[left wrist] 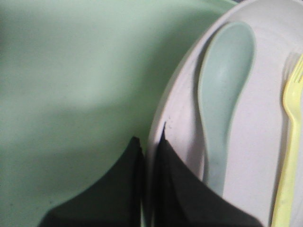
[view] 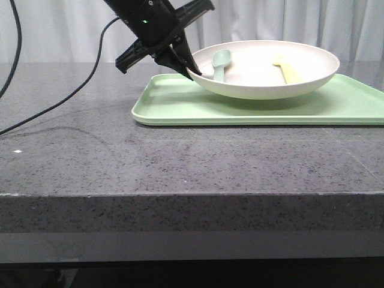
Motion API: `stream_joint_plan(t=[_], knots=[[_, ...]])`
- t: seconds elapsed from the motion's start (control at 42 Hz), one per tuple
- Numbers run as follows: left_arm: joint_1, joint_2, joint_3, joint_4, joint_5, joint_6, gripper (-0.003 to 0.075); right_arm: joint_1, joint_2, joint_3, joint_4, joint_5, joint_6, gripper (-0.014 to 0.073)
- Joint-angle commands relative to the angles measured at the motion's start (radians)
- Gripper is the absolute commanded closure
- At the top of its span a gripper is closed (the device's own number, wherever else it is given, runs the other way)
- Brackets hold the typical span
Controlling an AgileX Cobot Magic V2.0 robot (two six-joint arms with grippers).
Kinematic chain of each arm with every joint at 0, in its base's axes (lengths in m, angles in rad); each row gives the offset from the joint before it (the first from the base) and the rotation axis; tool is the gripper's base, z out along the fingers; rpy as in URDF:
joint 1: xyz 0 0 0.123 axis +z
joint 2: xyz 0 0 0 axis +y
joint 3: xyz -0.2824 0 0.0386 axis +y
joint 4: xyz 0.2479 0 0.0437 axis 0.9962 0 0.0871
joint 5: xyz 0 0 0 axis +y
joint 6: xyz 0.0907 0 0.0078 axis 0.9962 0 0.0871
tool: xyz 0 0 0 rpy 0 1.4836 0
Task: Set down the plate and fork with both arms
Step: 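Lower the plate onto the tray, open the left gripper and withdraw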
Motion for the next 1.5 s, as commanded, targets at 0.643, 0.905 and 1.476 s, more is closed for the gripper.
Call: stream_joint_plan(t=[0.643,0.905,1.476], knots=[[-0.040,-0.047,-0.030,0.034,-0.025,-0.041,0.0738,0.001,0.009,-0.036,-0.015,-0.069,-0.006,-0.0008],[-0.040,-0.047,-0.030,0.041,-0.002,-0.041,0.0738,0.001,0.009,-0.036,-0.015,-0.069,-0.006,-0.0008],[-0.034,-0.075,-0.030,0.054,0.039,0.043,0.0297,0.001,0.009,-0.036,-0.015,-0.069,-0.006,-0.0008]])
